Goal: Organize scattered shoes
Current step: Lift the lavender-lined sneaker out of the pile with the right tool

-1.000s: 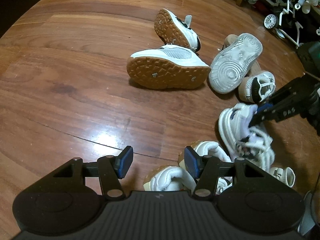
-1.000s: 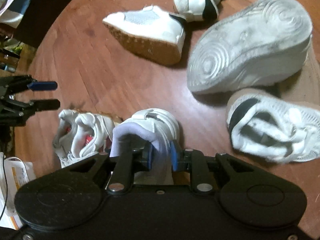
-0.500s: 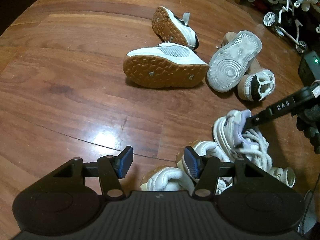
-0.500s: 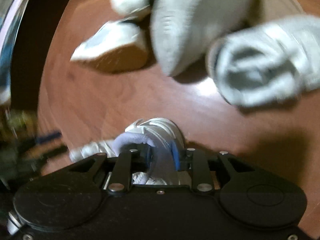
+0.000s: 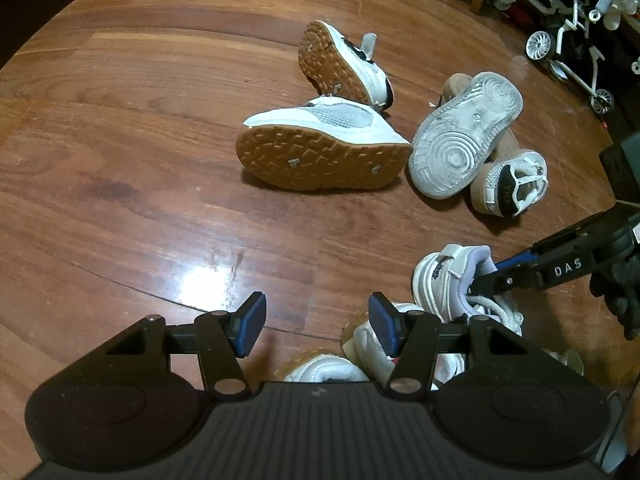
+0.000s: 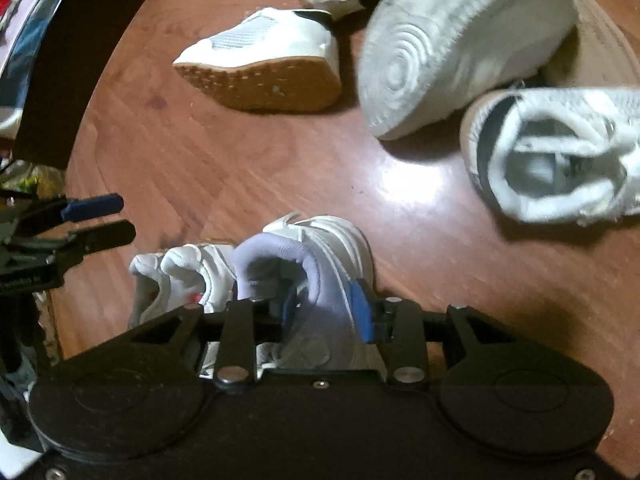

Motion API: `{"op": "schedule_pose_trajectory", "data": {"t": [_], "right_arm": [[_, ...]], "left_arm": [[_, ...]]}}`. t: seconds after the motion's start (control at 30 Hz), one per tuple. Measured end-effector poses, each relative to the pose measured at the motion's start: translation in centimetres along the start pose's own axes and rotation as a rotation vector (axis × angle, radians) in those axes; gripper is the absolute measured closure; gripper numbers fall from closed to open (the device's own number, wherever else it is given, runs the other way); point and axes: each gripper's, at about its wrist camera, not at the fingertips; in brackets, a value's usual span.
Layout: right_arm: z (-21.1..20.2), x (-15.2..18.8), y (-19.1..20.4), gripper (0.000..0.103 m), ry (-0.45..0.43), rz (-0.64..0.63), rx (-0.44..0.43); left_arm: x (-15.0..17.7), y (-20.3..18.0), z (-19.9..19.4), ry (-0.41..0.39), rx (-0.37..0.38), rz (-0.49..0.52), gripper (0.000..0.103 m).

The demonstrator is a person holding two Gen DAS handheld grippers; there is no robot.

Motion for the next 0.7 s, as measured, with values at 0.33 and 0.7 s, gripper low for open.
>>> {"op": "schedule_pose_trajectory", "data": {"t": [0.33, 0.7], "right_arm": [[-5.5, -2.1, 2.9, 0.047, -0.01, -0.267, 0.074], [-10.8, -7.5, -4.6, 0.039, -0.239, -0.234, 0.189]], "left_arm": [[-2.0, -0.7, -0.2, -0.055, 0.003, -0.015, 0.042], [-2.2, -2.1, -0.2, -0.061, 0.037, 0.04, 0.035]]}}
Point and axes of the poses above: each gripper's, at about its wrist camera, not at the fingertips, and z roughly the way its jaws point, y to its left, x to its underside, and after that the axes turned 4 degrees about -y, right-handed
